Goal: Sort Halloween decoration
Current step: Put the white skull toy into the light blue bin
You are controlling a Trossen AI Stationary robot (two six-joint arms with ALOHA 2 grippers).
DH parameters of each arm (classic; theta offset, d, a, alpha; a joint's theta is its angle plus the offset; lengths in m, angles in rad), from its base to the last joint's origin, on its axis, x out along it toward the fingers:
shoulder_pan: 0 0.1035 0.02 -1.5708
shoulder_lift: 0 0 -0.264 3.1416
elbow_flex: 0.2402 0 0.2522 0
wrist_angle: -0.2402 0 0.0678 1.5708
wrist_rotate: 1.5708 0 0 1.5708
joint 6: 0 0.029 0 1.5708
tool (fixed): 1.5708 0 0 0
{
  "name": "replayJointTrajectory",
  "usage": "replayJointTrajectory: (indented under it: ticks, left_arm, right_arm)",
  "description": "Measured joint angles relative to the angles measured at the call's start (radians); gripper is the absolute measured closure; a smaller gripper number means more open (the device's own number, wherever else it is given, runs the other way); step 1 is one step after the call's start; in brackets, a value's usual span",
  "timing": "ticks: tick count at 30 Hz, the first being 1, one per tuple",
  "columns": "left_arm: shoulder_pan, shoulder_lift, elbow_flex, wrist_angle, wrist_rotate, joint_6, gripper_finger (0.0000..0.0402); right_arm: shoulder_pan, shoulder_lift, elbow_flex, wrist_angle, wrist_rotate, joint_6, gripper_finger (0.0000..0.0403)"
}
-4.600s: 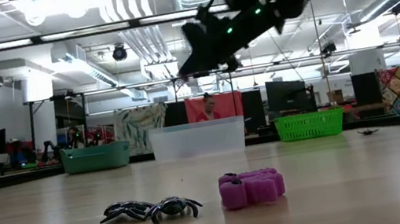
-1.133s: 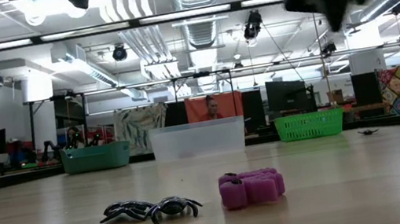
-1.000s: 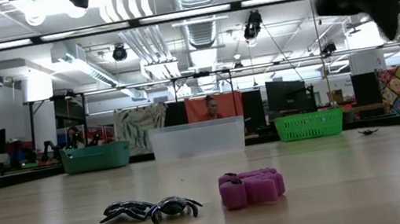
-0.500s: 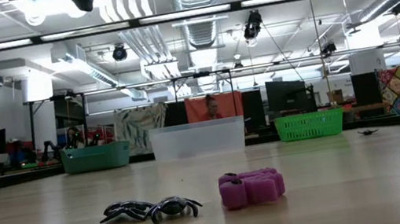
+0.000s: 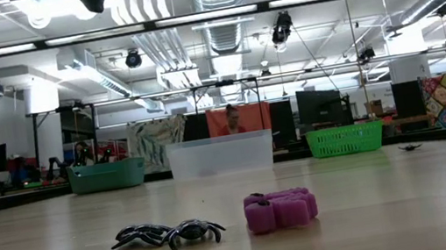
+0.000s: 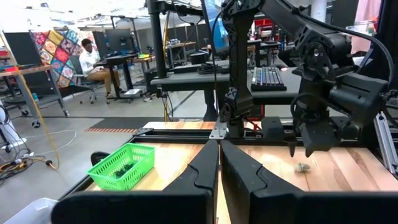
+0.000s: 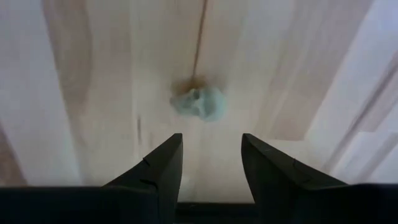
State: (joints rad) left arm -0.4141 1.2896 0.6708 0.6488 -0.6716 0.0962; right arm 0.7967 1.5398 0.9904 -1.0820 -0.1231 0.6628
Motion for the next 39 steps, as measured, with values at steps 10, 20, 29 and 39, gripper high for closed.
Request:
replayJointTrajectory:
  ticks: [10,20,29,39]
  left_arm:
    - [0.0,0.0,0.0,0.003,0.0,0.0,0.0402]
    - [0.0,0.0,0.0,0.002,0.0,0.0,0.0402]
    - [0.0,0.0,0.0,0.002,0.0,0.0,0.0402]
    - [0.0,0.0,0.0,0.002,0.0,0.0,0.0402]
  right_arm:
    - [0.0,0.0,-0.007,0.004,0.03,-0.028,0.0241]
    - [0.0,0.0,-0.038,0.057,0.029,-0.034,0.0241]
    - [0.0,0.0,-0.063,0.08,0.029,-0.057,0.0241]
    - [0.0,0.0,-0.067,0.132,0.048,-0.081,0.0241]
